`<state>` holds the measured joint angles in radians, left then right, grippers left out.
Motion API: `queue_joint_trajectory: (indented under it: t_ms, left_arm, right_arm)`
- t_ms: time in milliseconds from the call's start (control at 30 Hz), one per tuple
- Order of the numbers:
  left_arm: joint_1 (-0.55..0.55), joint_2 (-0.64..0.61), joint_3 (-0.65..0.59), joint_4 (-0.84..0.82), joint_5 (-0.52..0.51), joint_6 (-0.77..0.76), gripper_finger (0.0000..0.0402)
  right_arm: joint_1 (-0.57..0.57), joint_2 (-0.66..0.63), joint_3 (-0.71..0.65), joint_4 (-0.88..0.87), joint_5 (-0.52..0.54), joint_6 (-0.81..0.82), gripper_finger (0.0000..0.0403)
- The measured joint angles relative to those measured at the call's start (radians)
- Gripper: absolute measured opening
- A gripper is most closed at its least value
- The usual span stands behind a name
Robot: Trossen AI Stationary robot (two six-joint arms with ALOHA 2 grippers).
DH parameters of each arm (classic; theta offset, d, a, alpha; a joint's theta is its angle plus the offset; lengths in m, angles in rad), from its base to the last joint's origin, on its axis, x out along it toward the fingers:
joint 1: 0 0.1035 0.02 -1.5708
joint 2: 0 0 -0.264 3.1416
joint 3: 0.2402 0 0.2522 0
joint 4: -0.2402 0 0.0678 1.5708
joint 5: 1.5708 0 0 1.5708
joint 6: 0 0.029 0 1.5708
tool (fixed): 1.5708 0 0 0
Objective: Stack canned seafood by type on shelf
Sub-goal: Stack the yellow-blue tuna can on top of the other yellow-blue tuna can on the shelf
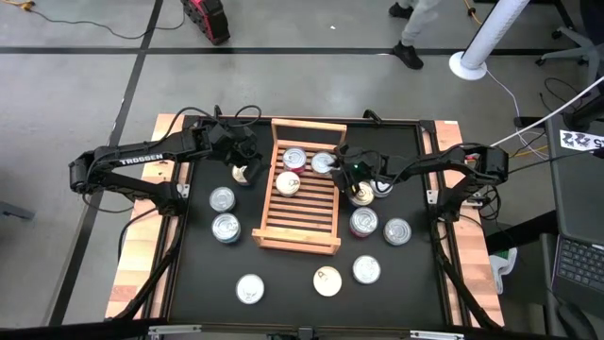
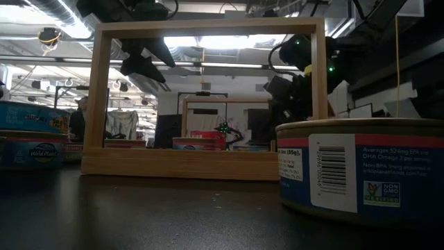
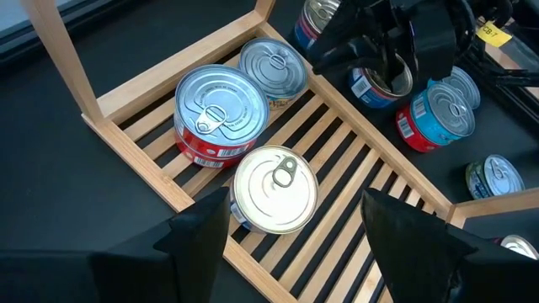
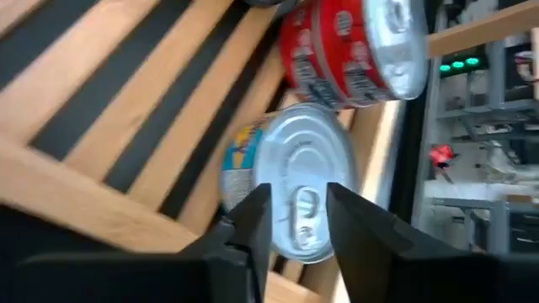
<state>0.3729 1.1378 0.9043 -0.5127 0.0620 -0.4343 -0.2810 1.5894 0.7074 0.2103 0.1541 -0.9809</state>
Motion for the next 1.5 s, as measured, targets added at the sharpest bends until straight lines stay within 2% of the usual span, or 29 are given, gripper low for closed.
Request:
queue_joint_trajectory:
  t_ms: [233, 467, 567, 667, 833, 933, 1033, 1133, 1300, 1400, 1500]
  left_arm:
    - [0.000, 0.000, 0.000, 0.000, 0.000, 0.000, 0.0262]
    - [-0.009, 0.000, 0.000, -0.001, 0.000, 0.016, 0.0262]
    - [-0.023, 0.000, 0.000, 0.000, 0.000, 0.016, 0.0262]
    - [-0.038, 0.000, 0.000, 0.000, 0.000, 0.016, 0.0262]
    - [-0.065, 0.000, 0.000, 0.000, 0.000, 0.016, 0.0262]
    - [-0.080, 0.000, 0.000, 0.000, 0.000, 0.016, 0.0262]
    - [-0.097, 0.000, 0.000, 0.000, -0.015, 0.016, 0.0262]
    - [-0.115, 0.000, 0.000, 0.000, -0.046, 0.016, 0.0262]
    - [-0.145, 0.000, 0.000, 0.000, -0.084, 0.016, 0.0262]
    - [-0.162, 0.000, 0.000, 0.000, -0.111, 0.016, 0.0262]
    - [-0.177, 0.000, 0.000, 0.002, -0.131, 0.016, 0.0262]
  right_arm:
    - [0.054, -0.023, 0.000, 0.017, 0.217, 0.008, 0.0137]
    - [0.156, -0.142, 0.000, -0.130, 0.277, 0.011, 0.0127]
    - [0.213, -0.215, 0.000, -0.188, 0.334, 0.061, 0.0127]
    - [0.275, -0.299, 0.000, -0.261, 0.348, 0.137, 0.0127]
    - [0.394, -0.431, 0.000, -0.415, 0.348, 0.360, 0.0127]
    - [0.475, -0.491, 0.000, -0.506, 0.326, 0.555, 0.0127]
    - [0.550, -0.529, 0.000, -0.581, 0.262, 0.753, 0.0127]
    - [0.617, -0.542, 0.000, -0.642, 0.149, 0.909, 0.0127]
    - [0.722, -0.529, 0.000, -0.721, -0.032, 0.992, 0.0127]
    - [0.786, -0.509, 0.000, -0.748, -0.039, 1.028, 0.0127]
    - [0.831, -0.481, 0.000, -0.757, 0.017, 1.057, 0.0127]
